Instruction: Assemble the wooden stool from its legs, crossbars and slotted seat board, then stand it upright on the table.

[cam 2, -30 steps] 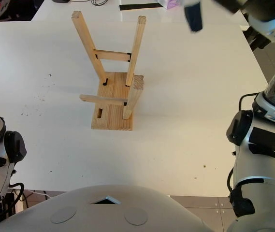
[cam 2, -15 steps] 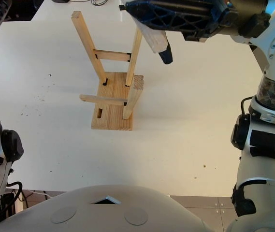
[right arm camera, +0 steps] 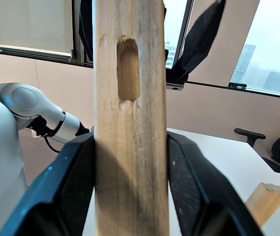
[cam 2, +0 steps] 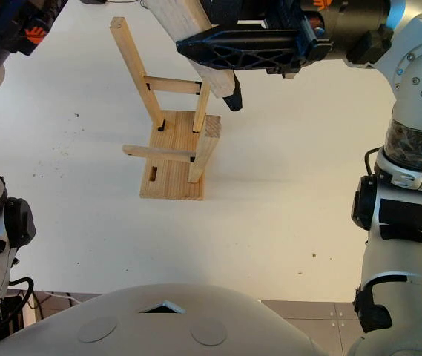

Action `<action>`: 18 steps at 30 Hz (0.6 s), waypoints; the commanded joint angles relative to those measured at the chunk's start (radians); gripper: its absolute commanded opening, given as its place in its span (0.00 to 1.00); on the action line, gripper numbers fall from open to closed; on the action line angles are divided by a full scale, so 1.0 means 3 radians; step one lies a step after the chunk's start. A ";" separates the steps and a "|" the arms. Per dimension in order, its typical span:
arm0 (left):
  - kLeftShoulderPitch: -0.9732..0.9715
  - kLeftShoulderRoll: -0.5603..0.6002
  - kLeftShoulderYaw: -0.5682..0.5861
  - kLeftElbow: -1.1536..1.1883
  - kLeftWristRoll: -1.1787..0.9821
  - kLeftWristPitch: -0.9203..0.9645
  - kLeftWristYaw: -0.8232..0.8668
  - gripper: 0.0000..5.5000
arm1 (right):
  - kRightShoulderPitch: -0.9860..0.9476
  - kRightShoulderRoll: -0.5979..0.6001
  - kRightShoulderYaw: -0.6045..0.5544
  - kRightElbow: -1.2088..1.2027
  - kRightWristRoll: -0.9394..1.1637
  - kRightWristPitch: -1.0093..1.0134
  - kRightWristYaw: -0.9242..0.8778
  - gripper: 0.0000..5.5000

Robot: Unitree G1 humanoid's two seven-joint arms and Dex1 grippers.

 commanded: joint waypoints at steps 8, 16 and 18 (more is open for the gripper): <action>0.0043 0.0061 -0.0066 -0.0099 0.0420 0.0073 -0.0397 0.78 | 0.0198 -0.0077 0.0263 0.0039 -0.0594 -0.0422 0.0342 0.37; 0.0131 0.0037 0.0009 -0.0119 0.0398 0.0064 -0.0430 0.78 | 0.0203 -0.0032 0.0144 0.0165 -0.0460 -0.0333 0.0394 0.37; 0.0164 0.0034 0.0011 -0.0116 0.0413 0.0063 -0.0461 0.78 | 0.0202 -0.0049 0.0154 0.0186 -0.0482 -0.0353 0.0429 0.37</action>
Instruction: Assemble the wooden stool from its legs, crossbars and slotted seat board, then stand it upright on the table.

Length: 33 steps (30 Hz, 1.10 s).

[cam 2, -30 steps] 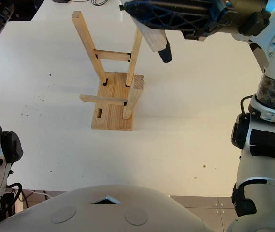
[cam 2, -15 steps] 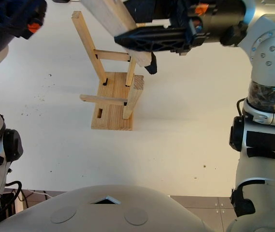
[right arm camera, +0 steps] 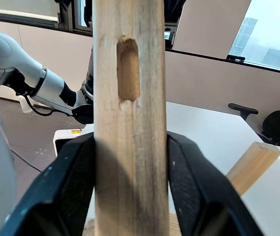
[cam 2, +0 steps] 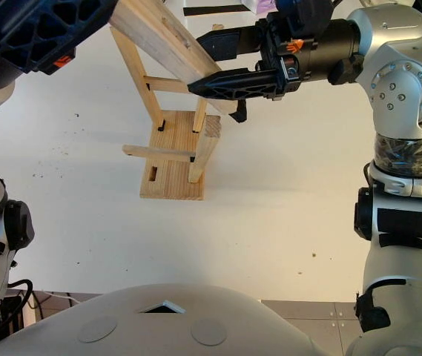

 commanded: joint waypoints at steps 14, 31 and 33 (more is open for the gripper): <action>0.0134 -0.0047 -0.0046 -0.0110 0.0118 -0.0003 -0.0069 0.41 | -0.0017 0.0014 0.0020 -0.0032 -0.0033 0.0037 0.0126 0.37; 0.0133 -0.0098 -0.0083 -0.0148 0.0390 -0.0077 -0.0052 0.37 | -0.0061 0.0068 0.0012 0.0004 -0.0017 0.0069 0.0090 0.37; 0.0181 -0.0018 -0.0024 -0.0113 0.0479 -0.0093 -0.0135 0.37 | -0.0083 0.0076 -0.0016 0.0044 -0.0012 0.0063 0.0086 0.37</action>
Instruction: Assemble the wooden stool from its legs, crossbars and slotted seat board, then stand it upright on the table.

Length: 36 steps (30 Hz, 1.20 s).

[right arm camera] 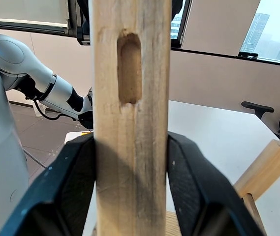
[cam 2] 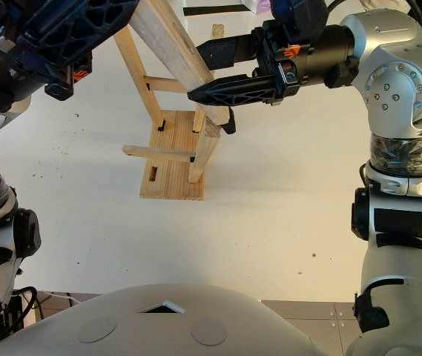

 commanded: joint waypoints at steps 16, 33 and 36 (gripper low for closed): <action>0.0423 0.0399 0.0284 0.0156 0.0380 -0.0115 -0.0736 0.37 | -0.0087 0.0188 -0.0134 0.0316 -0.0260 -0.0469 -0.0028 0.48; 0.1089 0.1443 0.1033 0.1526 0.1487 -0.0435 -0.2071 0.37 | 0.0469 0.0168 -0.1242 0.0270 -0.0049 -0.0442 -0.1186 0.61; 0.1381 0.1360 0.1038 0.1429 0.1617 -0.0510 -0.2106 0.37 | 0.0609 0.0180 -0.1233 0.0205 -0.0041 -0.0433 -0.1229 0.61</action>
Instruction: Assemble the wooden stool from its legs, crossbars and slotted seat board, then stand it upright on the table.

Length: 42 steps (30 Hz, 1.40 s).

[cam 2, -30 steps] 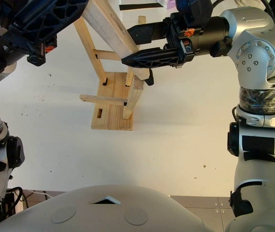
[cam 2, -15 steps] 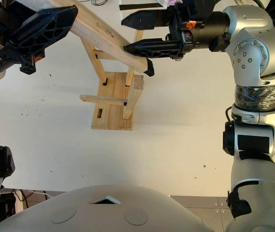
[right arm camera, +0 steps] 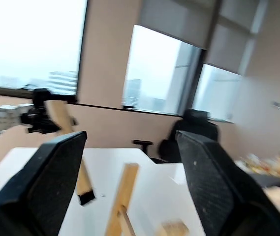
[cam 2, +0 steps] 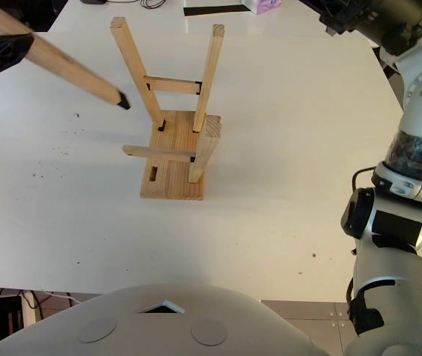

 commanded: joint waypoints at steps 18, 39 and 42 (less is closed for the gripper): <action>0.1458 -0.0914 -0.0211 -0.1082 0.0354 -0.0424 0.0368 0.37 | -0.0329 0.0123 0.0445 0.0603 -0.0250 -0.0175 0.0154 0.61; 0.1658 -0.0510 -0.0688 -0.1214 0.0679 -0.0500 0.0061 0.37 | -0.0161 0.0151 0.0411 0.0550 -0.0284 -0.0163 0.0077 0.61; 0.1316 -0.0567 -0.0666 -0.1158 0.0595 -0.0451 0.0224 0.37 | -0.0118 0.0175 0.0423 0.0493 -0.0281 -0.0177 0.0063 0.61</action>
